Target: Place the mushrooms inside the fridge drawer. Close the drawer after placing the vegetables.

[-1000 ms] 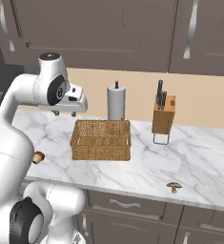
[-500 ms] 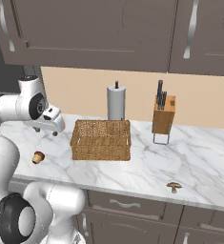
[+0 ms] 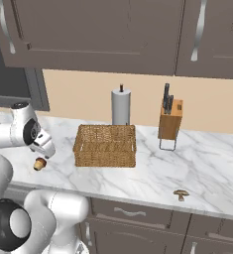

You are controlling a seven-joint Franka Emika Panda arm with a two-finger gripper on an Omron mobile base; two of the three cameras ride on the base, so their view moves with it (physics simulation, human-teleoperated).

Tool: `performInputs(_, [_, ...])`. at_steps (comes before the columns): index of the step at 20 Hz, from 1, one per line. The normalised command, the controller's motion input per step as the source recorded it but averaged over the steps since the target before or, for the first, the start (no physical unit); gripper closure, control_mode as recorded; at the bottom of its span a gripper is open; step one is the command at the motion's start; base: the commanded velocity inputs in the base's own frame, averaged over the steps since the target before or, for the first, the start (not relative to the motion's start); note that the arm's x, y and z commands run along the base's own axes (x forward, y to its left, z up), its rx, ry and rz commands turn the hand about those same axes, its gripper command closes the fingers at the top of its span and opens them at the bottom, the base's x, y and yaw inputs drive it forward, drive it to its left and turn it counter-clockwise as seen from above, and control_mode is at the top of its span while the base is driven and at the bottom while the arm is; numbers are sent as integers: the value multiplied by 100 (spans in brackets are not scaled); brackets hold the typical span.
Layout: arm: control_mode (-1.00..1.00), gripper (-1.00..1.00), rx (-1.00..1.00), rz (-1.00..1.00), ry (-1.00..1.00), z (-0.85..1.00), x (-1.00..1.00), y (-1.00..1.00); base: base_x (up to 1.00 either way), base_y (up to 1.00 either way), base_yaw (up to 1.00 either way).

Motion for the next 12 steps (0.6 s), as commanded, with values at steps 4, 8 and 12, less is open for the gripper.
performInputs(4, [-100,-100,0,0,11,-48,32,22,0,0,0])
performInputs(8, [-100,-100,0,0,1,-32,24,22,0,0,0])
performInputs(12, [-100,-100,0,0,0,-27,6,40,0,0,0])
